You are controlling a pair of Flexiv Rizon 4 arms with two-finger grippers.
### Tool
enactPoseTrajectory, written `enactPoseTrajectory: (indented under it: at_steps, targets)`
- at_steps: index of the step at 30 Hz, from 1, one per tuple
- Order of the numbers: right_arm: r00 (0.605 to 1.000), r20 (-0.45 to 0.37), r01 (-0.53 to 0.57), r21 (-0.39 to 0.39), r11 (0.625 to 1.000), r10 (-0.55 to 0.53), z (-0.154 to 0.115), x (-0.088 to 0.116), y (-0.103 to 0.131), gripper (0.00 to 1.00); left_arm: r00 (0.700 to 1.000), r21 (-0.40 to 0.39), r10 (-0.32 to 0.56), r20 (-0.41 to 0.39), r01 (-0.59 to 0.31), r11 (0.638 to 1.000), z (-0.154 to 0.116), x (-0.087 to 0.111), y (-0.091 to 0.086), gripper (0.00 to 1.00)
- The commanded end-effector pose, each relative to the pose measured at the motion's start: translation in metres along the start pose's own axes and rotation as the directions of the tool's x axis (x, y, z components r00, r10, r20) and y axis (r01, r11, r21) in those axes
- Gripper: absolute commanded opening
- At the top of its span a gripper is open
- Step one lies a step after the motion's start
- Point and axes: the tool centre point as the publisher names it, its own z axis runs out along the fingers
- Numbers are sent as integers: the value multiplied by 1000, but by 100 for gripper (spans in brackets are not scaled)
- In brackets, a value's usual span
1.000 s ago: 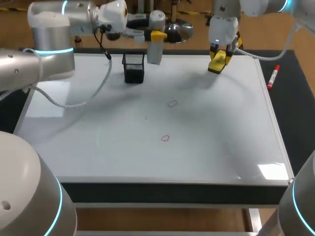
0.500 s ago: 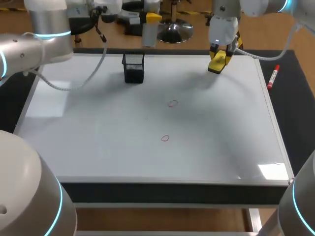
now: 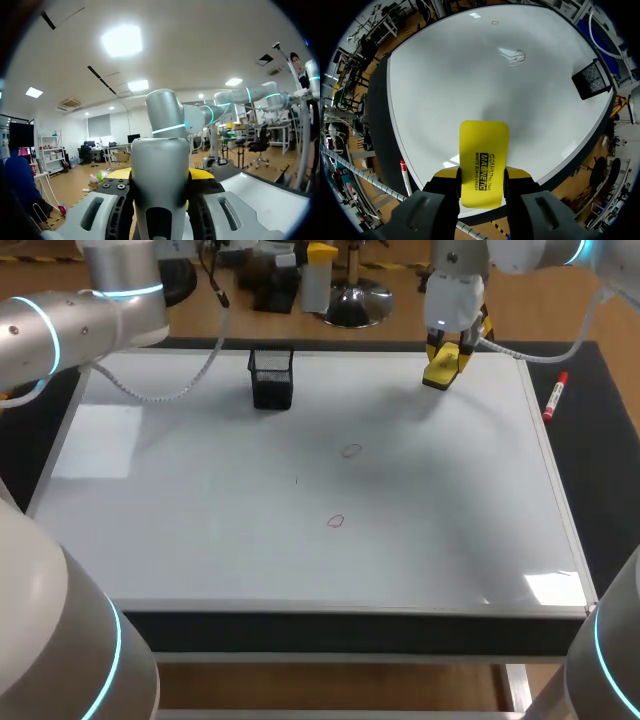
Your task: Pick up the inspection probe, press it on each red-marked spot on the whiteboard one by one, put down the probe, pick up the eraser, and wipe off all the red marks.
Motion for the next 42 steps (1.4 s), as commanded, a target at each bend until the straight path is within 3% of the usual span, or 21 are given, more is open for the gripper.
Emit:
enactPoseTrajectory:
  at_steps: [1, 10, 34, 42]
  targets:
    - [1000, -3, 2, 1, 1000, -2, -2, 0, -1, 0, 986, 6, -8, -169, 10, 1000, -1, -12, 6, 0]
    - [1000, -3, 2, 1, 1000, -2, -2, 0, -1, 0, 985, 5, -11, -172, 12, 1000, -1, -21, 8, 0]
    - [1000, -3, 2, 1, 1000, -2, -2, 0, -1, 0, 985, 5, -11, -172, 12, 1000, -1, -21, 8, 0]
    - [999, -10, 52, 76, 996, -51, -10, 5, 25, 0, 985, 5, -11, -172, 12, 1000, -1, -21, 8, 0]
